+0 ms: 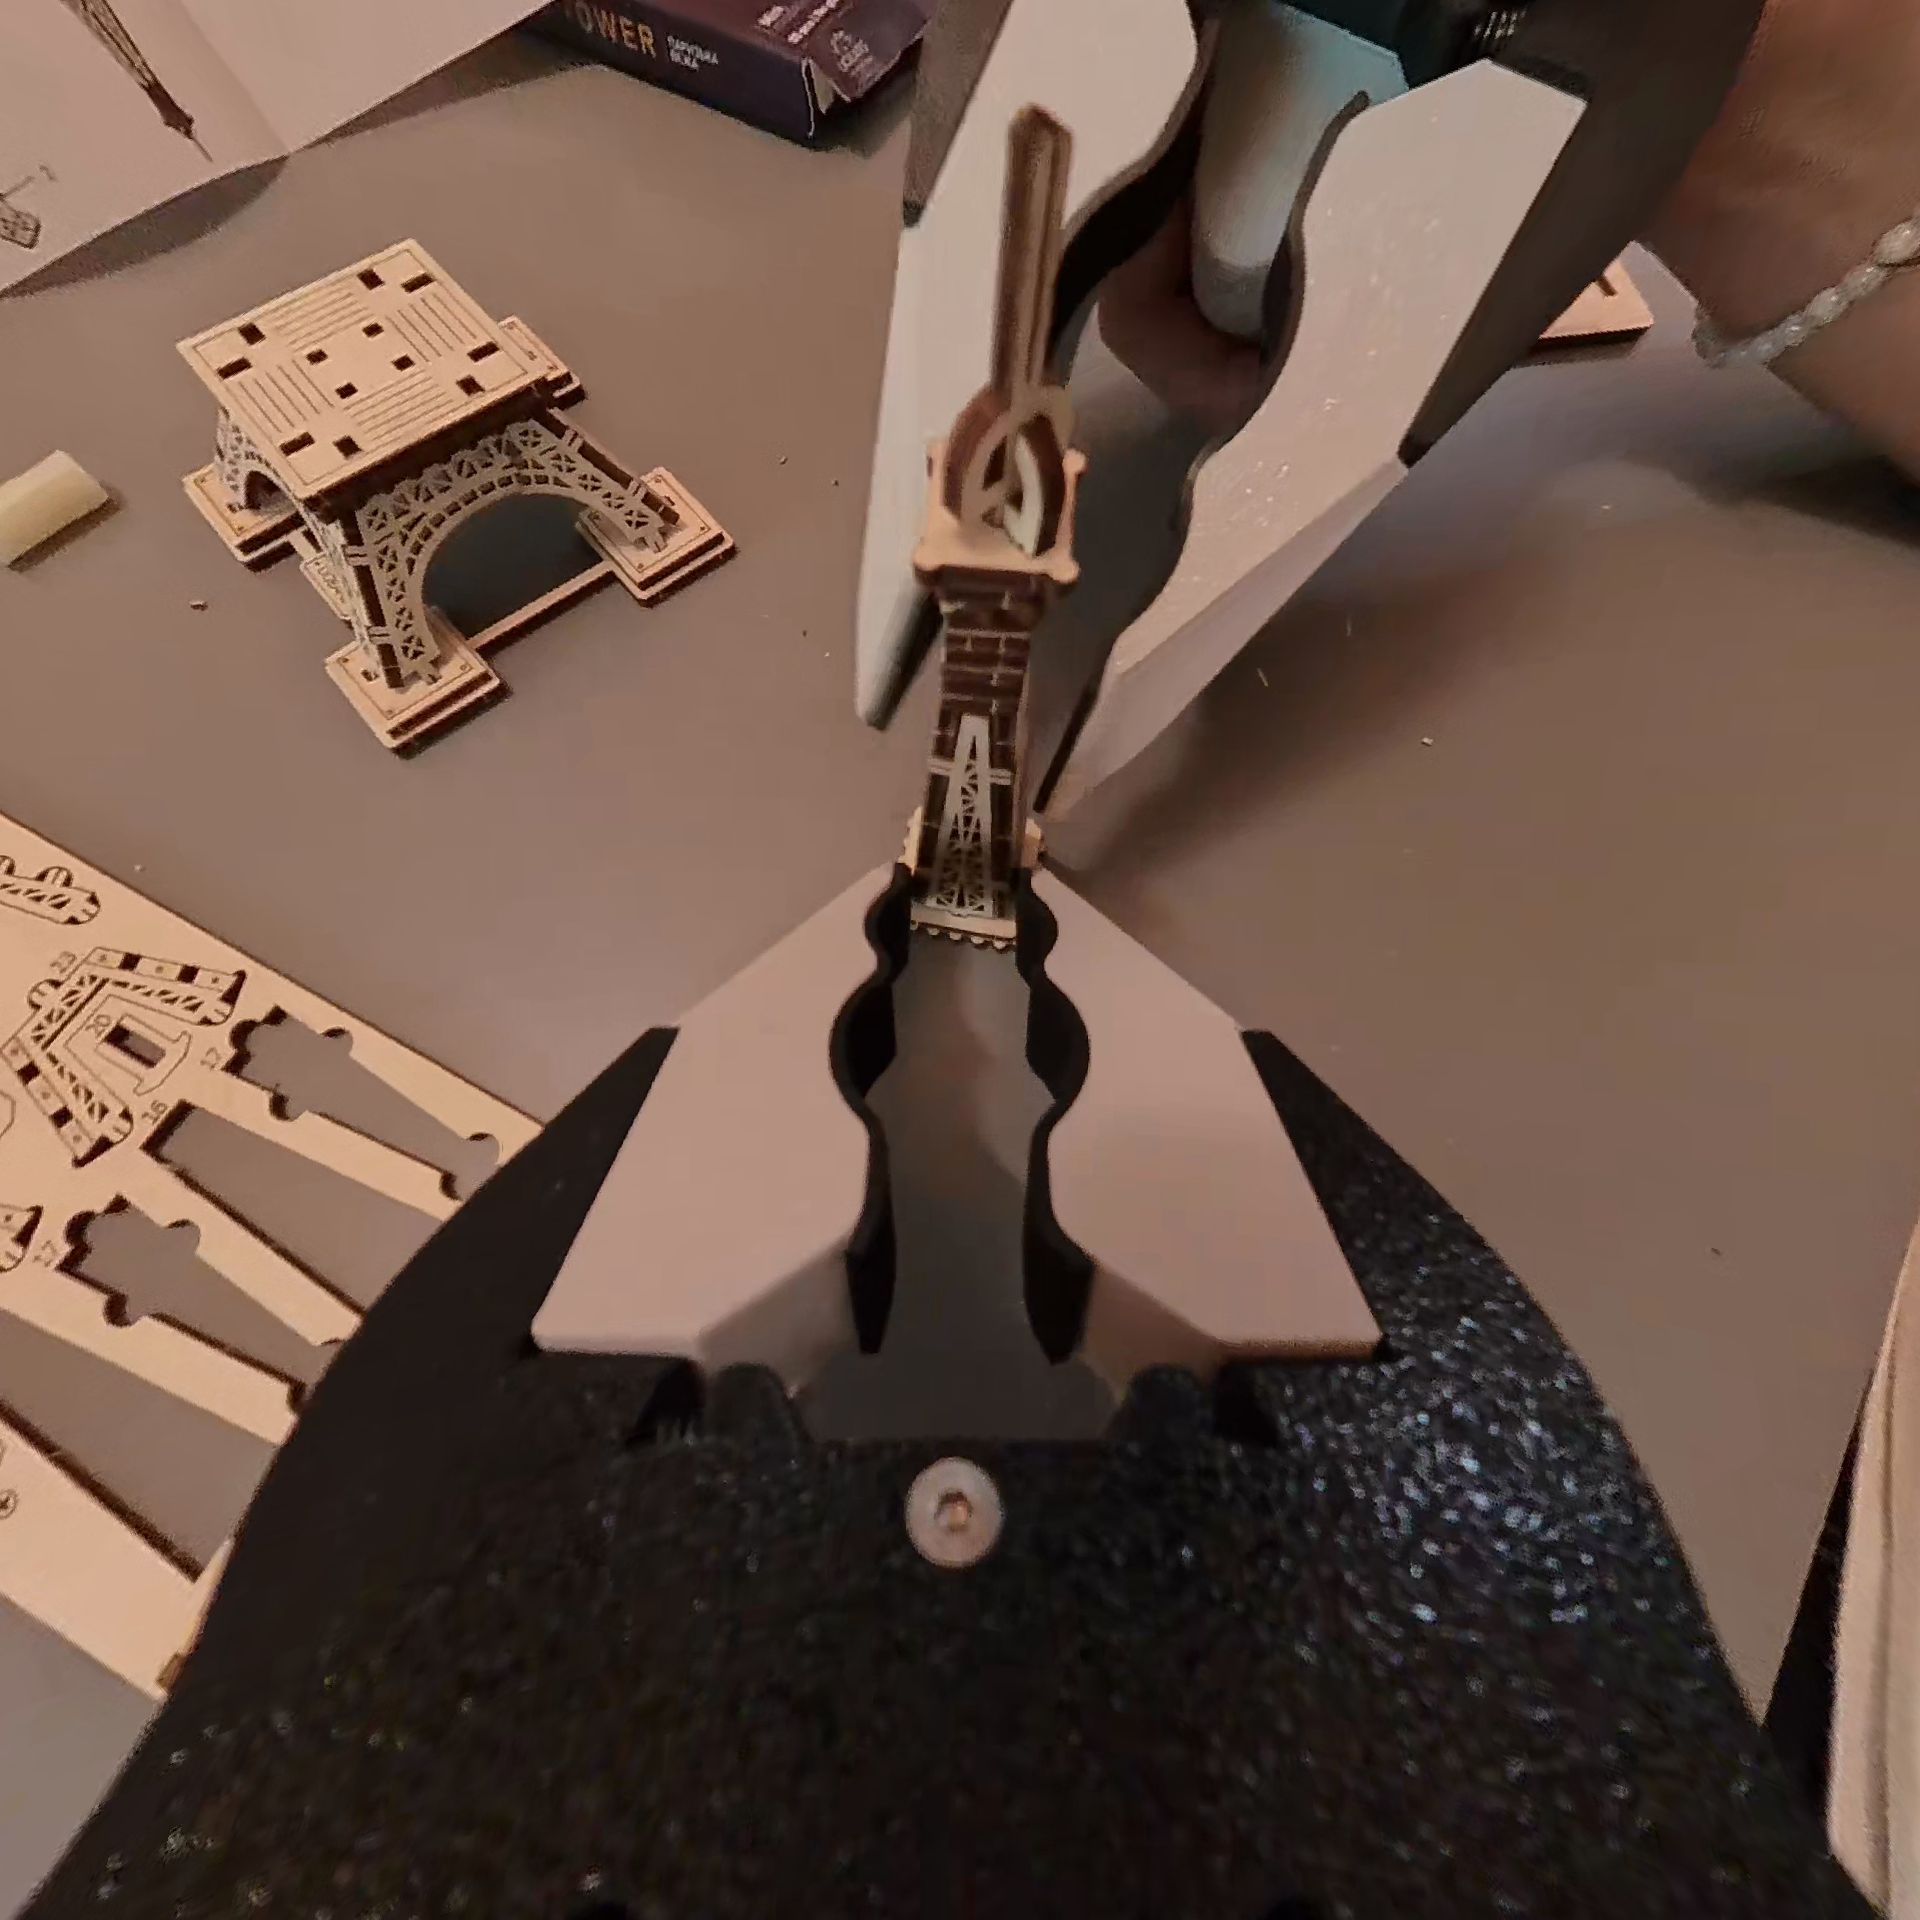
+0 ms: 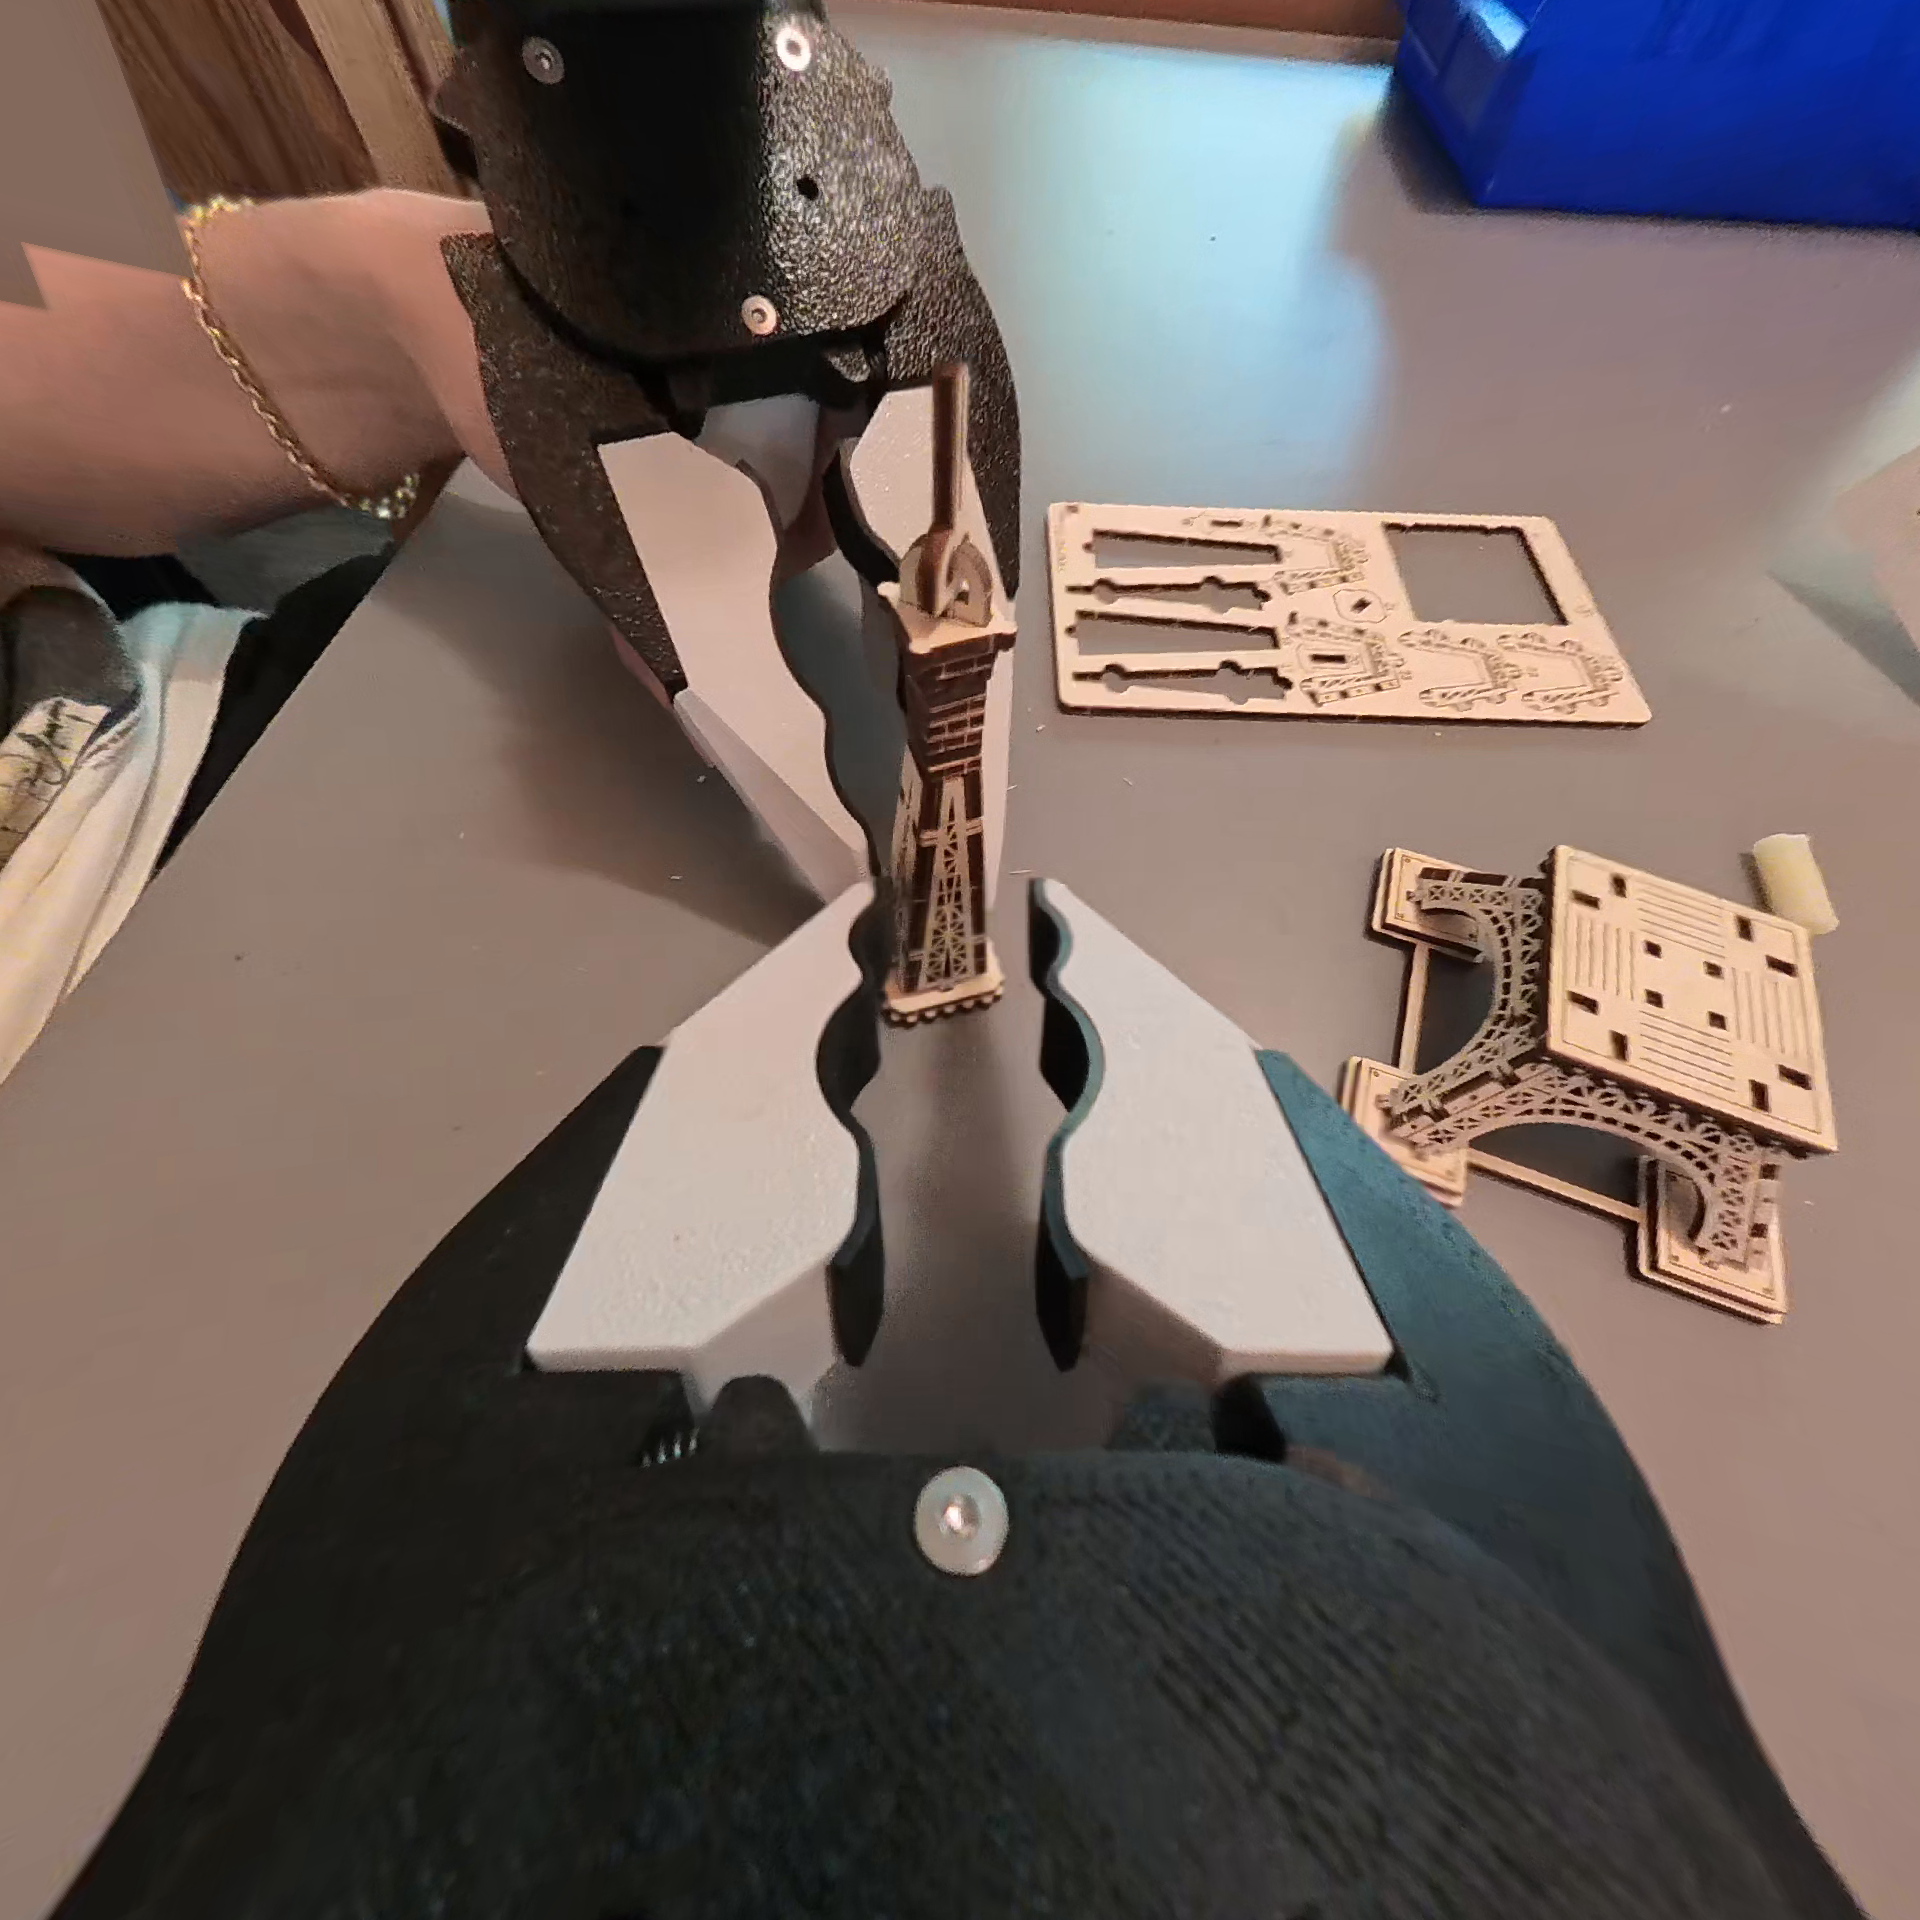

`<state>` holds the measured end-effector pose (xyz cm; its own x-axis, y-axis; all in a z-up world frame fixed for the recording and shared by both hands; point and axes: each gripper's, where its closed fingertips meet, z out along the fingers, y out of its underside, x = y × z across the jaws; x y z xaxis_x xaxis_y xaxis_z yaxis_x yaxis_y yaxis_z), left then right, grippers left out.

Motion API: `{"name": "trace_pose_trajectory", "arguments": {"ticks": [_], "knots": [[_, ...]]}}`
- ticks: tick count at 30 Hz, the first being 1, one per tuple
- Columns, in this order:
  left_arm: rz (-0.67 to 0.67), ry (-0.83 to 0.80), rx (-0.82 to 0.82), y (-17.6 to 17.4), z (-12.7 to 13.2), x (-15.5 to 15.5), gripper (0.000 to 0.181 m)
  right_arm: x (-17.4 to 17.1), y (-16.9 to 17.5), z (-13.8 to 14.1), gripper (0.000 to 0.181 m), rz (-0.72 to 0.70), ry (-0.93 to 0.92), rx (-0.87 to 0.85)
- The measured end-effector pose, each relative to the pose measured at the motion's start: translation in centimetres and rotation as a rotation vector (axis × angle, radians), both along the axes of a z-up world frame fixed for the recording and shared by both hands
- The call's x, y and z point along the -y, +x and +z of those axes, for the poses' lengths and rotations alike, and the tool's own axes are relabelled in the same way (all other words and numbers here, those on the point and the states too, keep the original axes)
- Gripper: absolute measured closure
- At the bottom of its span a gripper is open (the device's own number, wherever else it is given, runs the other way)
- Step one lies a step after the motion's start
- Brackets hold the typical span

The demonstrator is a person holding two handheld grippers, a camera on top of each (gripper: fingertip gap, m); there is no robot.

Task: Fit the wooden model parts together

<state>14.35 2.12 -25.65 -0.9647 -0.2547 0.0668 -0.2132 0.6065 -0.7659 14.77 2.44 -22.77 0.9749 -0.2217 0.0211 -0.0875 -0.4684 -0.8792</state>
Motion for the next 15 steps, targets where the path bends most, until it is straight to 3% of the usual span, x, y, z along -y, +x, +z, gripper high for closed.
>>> {"name": "trace_pose_trajectory", "arguments": {"ticks": [3,6,8,15], "knots": [[-0.03,0.002,0.007,-0.4,0.0,0.2,0.164,0.0,0.1,1.2,0.152,-0.027,0.067,0.051],[-0.049,-0.003,-0.011,-0.6,0.0,0.4,0.164,-0.4,-0.7,2.7,0.159,0.008,0.17,0.031],[-0.063,-0.008,-0.016,-0.7,0.1,0.5,0.164,-0.3,-0.7,2.4,0.17,0.008,0.155,0.035],[-0.093,-0.086,0.007,-0.9,1.3,0.5,0.164,0.3,-0.8,3.5,0.171,0.011,0.242,-0.022]]}}
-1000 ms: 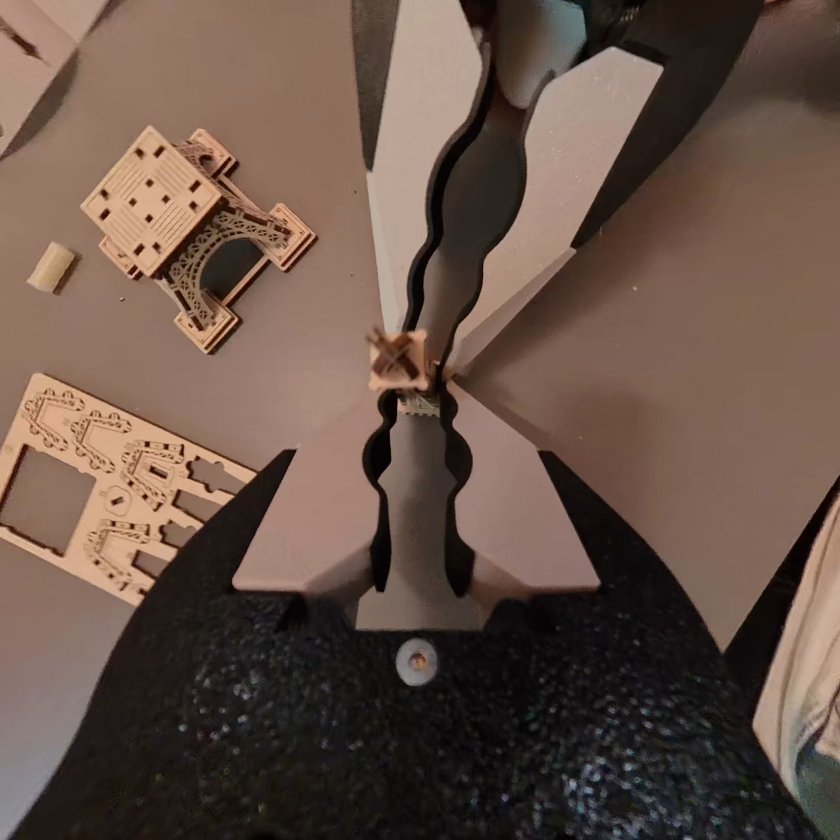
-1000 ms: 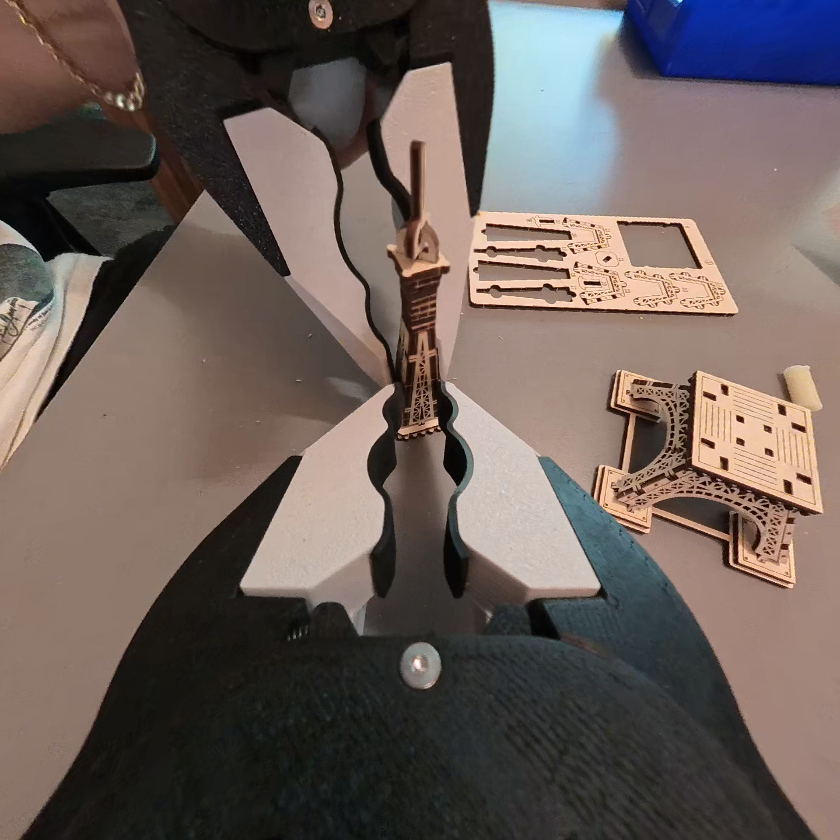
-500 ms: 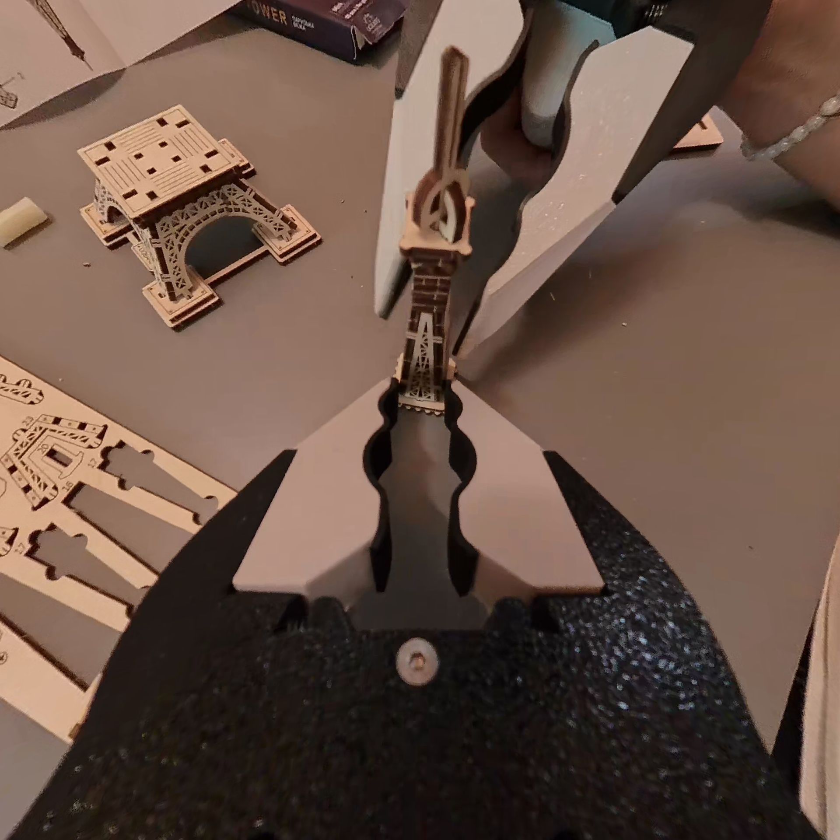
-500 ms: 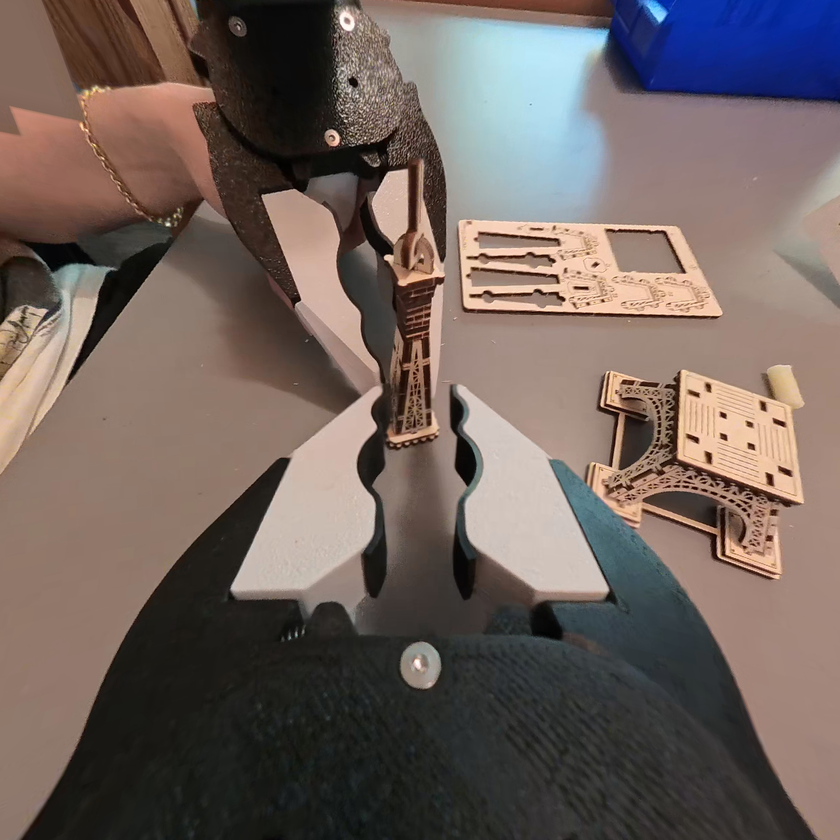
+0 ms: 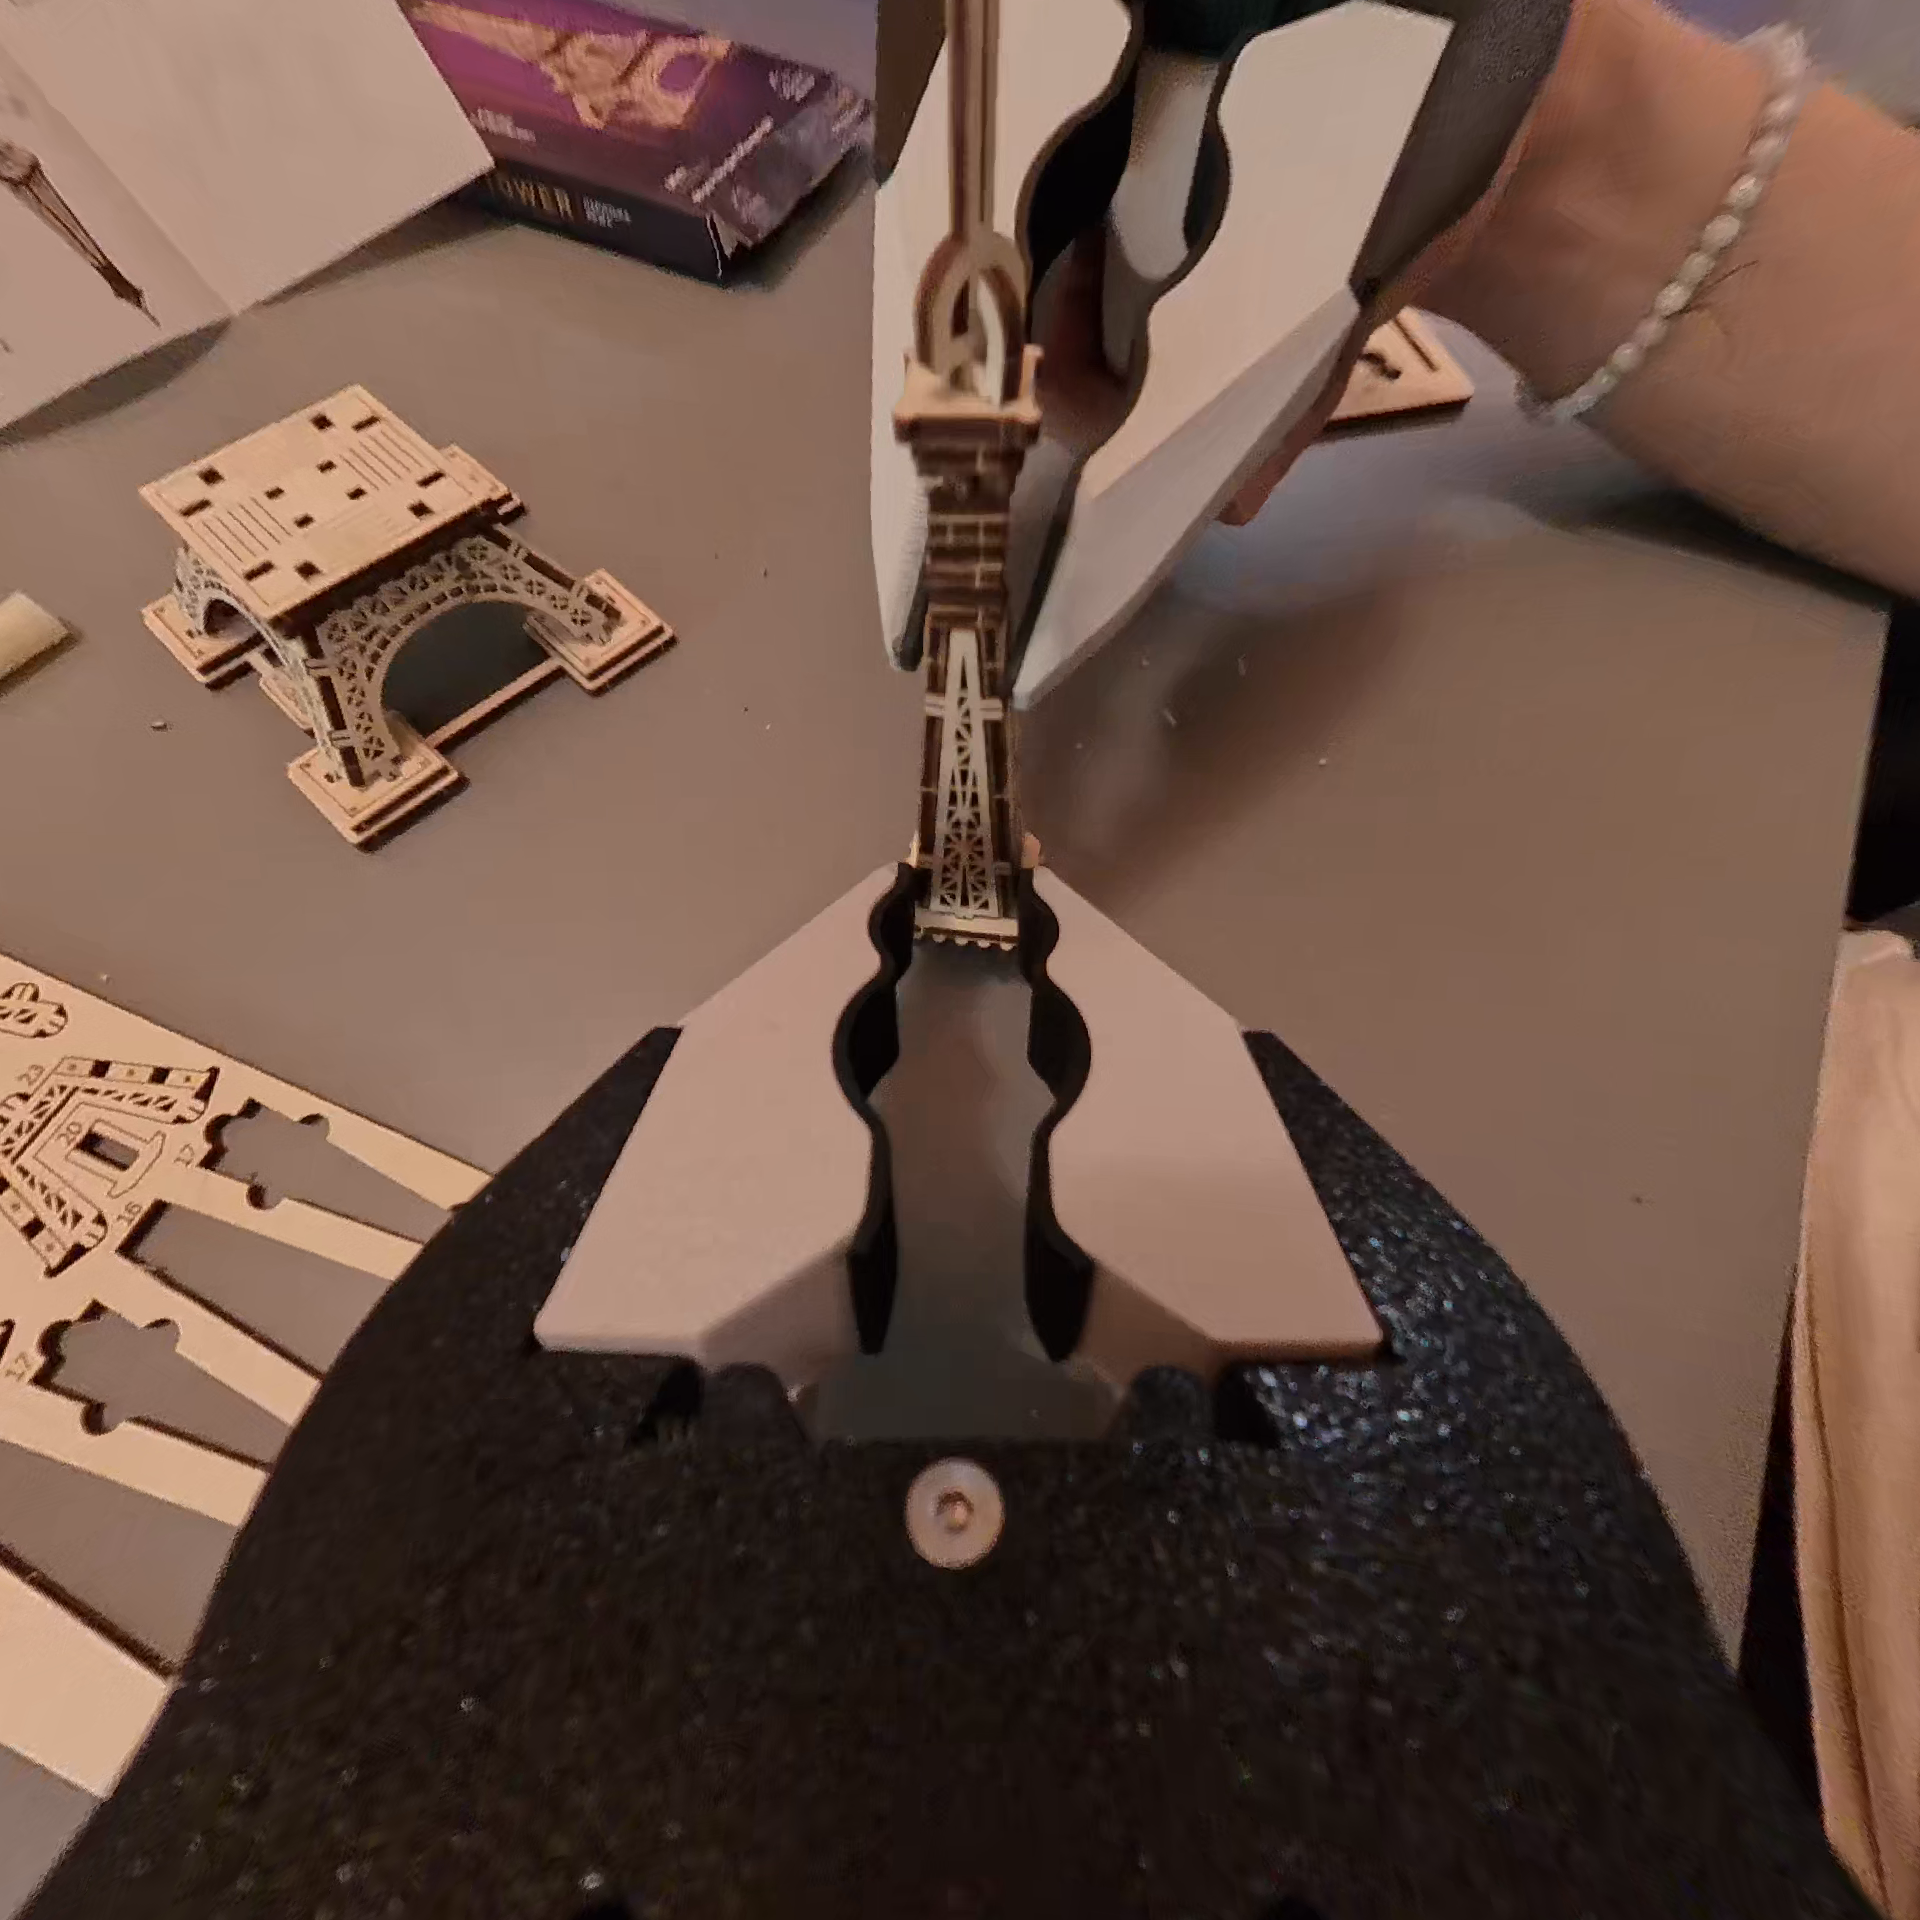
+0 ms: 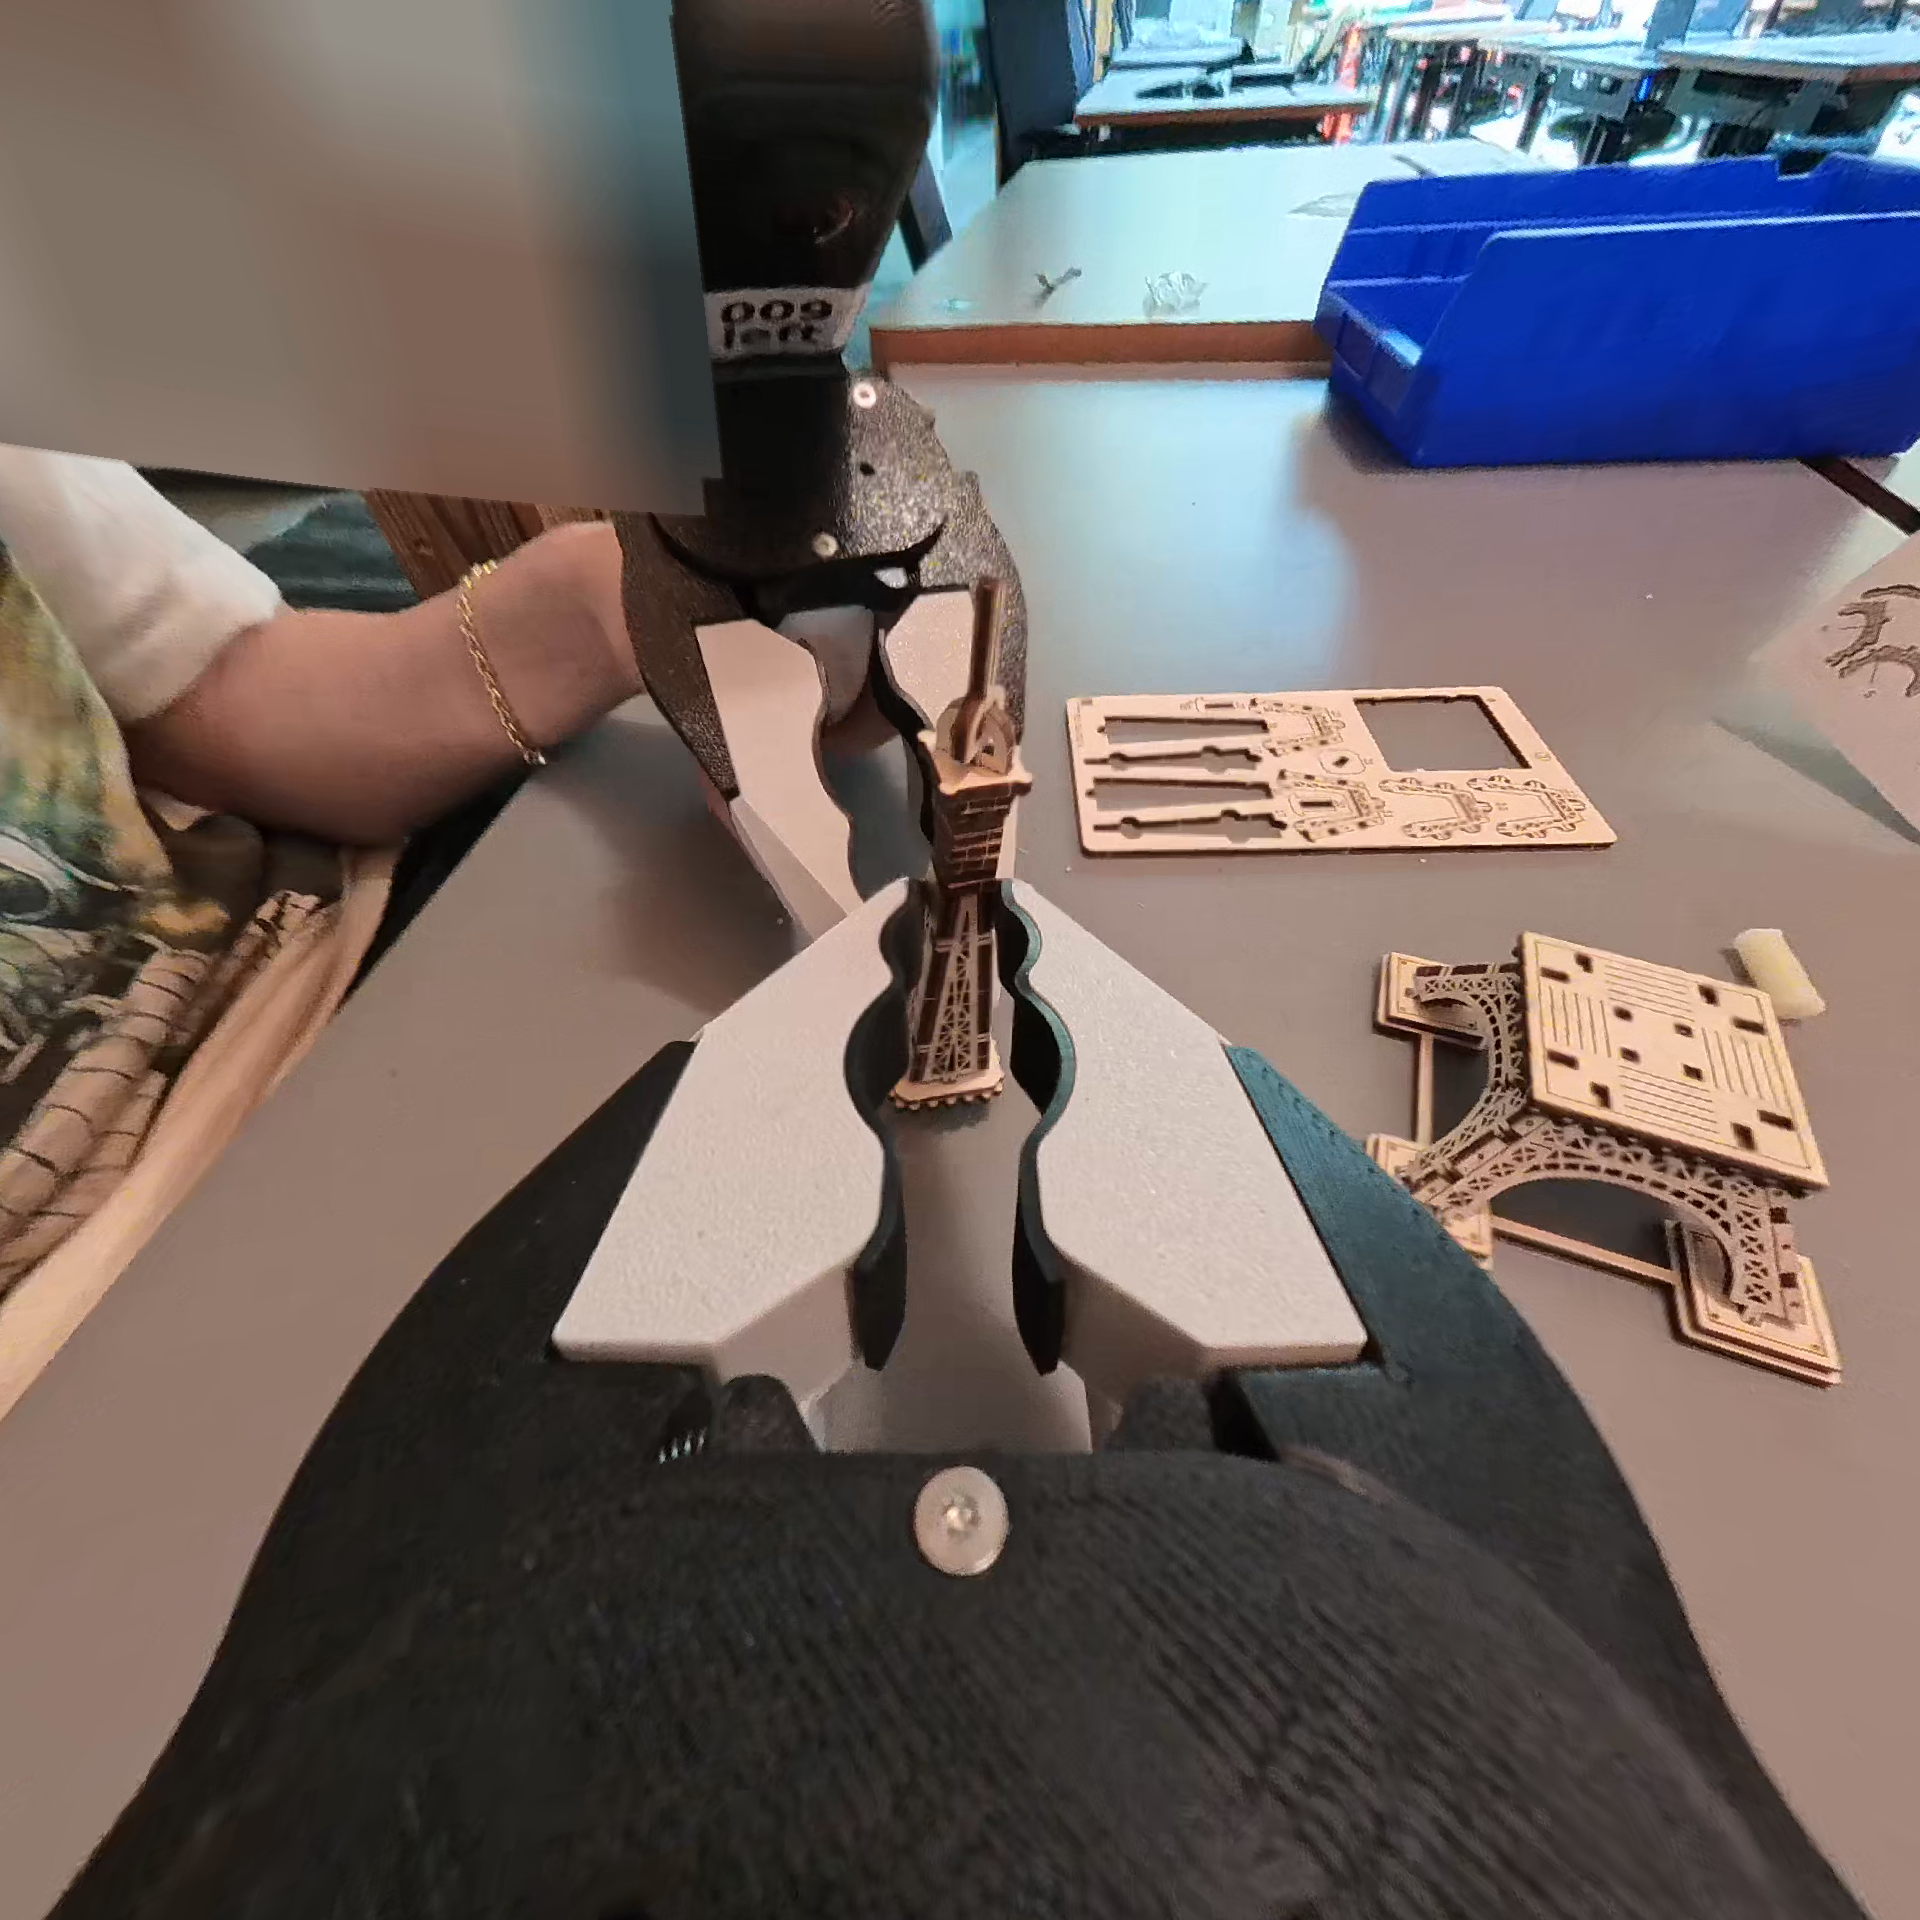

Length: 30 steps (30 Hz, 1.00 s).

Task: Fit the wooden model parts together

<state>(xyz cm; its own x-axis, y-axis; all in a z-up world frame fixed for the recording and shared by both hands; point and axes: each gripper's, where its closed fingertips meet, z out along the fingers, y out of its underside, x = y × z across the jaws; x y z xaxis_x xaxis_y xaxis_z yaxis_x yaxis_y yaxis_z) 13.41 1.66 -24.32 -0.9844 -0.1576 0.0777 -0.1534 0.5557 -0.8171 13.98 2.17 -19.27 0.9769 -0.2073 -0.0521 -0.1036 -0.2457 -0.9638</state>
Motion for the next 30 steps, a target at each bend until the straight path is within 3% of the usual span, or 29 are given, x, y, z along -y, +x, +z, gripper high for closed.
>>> {"name": "trace_pose_trajectory", "arguments": {"ticks": [6,11,16,23,26,30], "knots": [[-0.001,-0.115,-0.017,0.2,1.7,-0.6,0.164,0.8,0.6,1.0,0.17,-0.041,0.092,-0.067],[0.004,0.024,0.014,1.1,-0.3,-2.0,0.164,-0.4,1.0,-1.2,0.17,-0.097,-0.067,-0.062],[-0.042,0.083,0.043,1.3,-0.2,-3.0,0.158,-1.3,0.9,-1.1,0.171,-0.13,-0.111,0.017],[-0.148,0.098,0.064,2.1,1.1,-3.8,0.151,-3.9,1.6,-1.2,0.172,-0.184,-0.123,0.075],[-0.229,0.126,0.02,1.3,0.7,-3.6,0.151,-3.9,1.9,-1.1,0.172,-0.206,-0.111,0.058],[-0.257,0.173,0.099,1.6,-0.2,-2.6,0.152,-3.7,2.2,-1.1,0.172,-0.221,-0.09,0.024]]}}
